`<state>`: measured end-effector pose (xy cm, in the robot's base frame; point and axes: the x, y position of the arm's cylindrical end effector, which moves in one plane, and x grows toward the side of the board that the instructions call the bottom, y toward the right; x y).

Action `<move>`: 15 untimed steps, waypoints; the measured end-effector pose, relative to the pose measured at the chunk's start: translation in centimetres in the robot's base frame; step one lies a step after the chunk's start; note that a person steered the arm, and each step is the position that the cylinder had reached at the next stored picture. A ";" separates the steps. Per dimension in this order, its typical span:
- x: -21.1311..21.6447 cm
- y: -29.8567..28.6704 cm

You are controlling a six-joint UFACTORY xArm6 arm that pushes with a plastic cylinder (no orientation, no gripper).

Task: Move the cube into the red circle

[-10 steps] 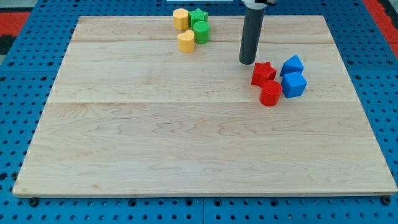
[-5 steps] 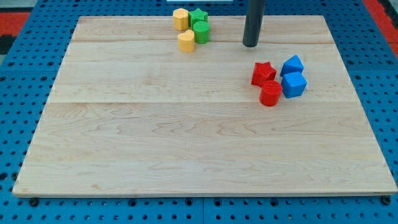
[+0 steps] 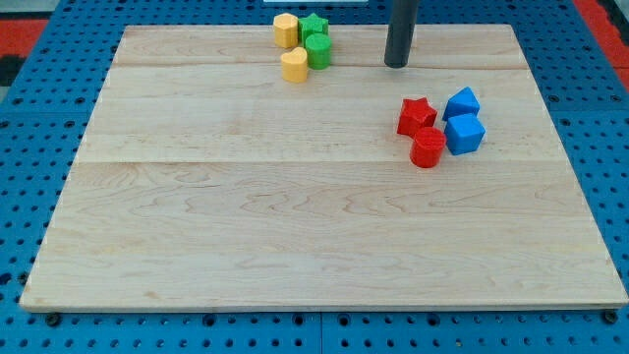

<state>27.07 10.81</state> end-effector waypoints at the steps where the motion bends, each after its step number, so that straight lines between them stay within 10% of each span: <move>1: 0.0 0.3; 9: 0.0 10.0; 15: 13.9 5.8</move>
<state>40.94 16.62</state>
